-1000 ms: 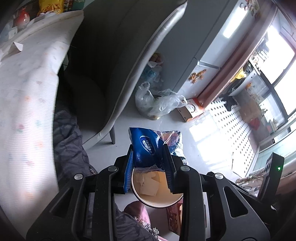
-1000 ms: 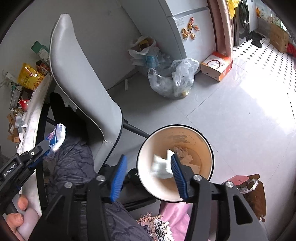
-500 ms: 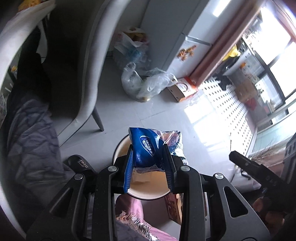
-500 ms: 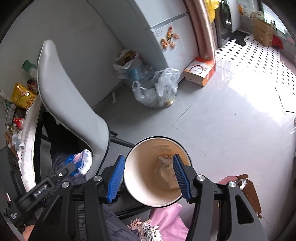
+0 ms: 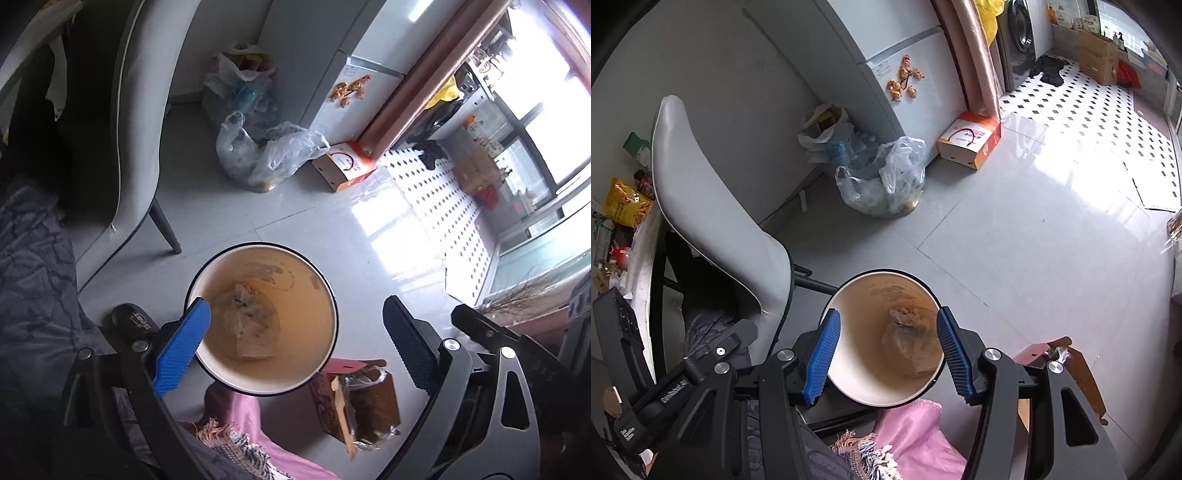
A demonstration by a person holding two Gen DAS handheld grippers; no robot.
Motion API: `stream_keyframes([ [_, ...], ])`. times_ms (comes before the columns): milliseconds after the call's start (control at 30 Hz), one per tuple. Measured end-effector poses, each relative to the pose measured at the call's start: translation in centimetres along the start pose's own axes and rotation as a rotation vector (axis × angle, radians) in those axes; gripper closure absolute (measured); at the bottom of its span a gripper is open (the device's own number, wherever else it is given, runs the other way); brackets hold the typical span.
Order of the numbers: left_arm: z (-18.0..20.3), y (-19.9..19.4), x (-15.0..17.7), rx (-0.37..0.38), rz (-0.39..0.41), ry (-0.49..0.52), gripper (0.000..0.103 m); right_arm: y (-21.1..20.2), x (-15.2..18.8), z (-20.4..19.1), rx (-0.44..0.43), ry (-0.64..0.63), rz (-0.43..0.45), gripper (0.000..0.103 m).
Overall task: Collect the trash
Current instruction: 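Move both tools back over the table toward the white tissue and box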
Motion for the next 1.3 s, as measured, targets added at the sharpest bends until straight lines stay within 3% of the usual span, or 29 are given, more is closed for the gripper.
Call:
stream_keyframes([
  [233, -0.1, -3.1, -1.9, 0.001, 0.076, -0.009, 0.007, -0.6, -1.0, -1.5, -0.009, -0.002, 0.019, 0.048],
  [367, -0.7, -6.0, -3.7, -0.006, 0.132, -0.032, 0.006, -2.1, -2.2, -3.5, -0.049, -0.025, 0.066, 0.033],
  [833, -5.6, -18.0, -8.4, -0.091, 0.367, -0.109, 0.006, -7.6, -4.7, -13.8, -0.214, -0.152, 0.203, 0.007],
  [1100, -10.0, -23.3, -9.5, -0.097, 0.453, -0.197, 0.006, -9.9, -4.6, -19.7, -0.282, -0.226, 0.247, 0.008],
  [1300, -13.6, -26.4, -9.2, -0.147, 0.510, -0.230, 0.006, -10.8, -3.7, -24.1, -0.328, -0.280, 0.251, 0.008],
])
Point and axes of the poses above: each gripper's, at about its wrist camera, not at the fingertips, and y roughly the way its jaws point, z to its right, x to its underside, the point moved 2 cm from there along y, roughly the way its jaws point, and after that the axes turned 14 degrees about z, right-handed, at the moved point
